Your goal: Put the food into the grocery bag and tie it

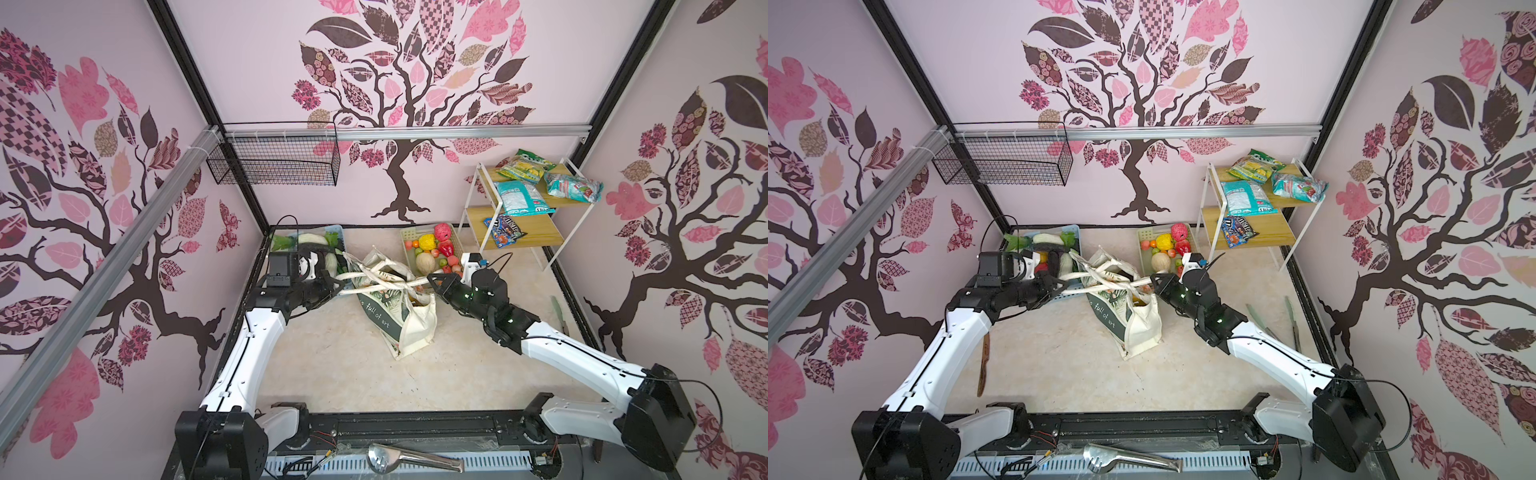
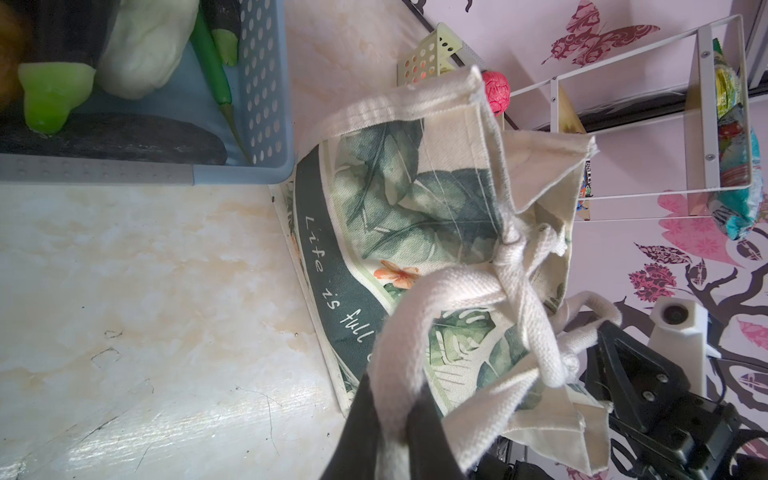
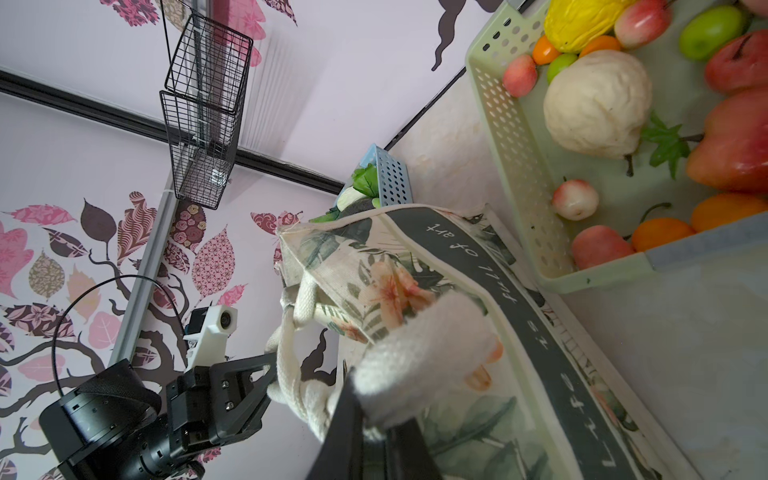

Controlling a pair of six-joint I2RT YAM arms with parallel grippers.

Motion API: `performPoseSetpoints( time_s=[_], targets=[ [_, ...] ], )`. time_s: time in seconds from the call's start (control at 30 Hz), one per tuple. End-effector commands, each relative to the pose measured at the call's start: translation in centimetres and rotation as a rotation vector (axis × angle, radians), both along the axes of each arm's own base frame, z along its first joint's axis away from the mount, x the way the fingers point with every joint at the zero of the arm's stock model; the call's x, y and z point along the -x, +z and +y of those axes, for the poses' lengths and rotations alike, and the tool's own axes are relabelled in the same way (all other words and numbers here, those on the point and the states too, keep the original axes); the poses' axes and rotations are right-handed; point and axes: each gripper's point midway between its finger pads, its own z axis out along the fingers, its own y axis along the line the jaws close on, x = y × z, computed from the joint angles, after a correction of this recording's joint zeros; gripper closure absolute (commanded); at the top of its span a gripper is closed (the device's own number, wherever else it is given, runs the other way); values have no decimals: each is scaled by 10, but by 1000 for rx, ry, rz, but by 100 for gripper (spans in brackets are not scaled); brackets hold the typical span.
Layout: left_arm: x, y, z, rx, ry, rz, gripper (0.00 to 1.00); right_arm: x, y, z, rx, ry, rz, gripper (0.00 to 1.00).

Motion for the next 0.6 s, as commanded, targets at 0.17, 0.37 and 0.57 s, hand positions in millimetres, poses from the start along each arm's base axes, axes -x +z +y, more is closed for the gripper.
performPoseSetpoints(
  time_s=[0.17,0.37,0.57],
  targets=[
    [-12,-18,37,-129,138,21,96,-28,11,-57,96,-217,-60,96],
    [-16,-7,11,-155,73,-4,84,-21,16,-18,65,-3,-73,87],
    [-14,-1,11,-147,79,-20,67,-7,34,2,71,150,-105,72]
  ],
)
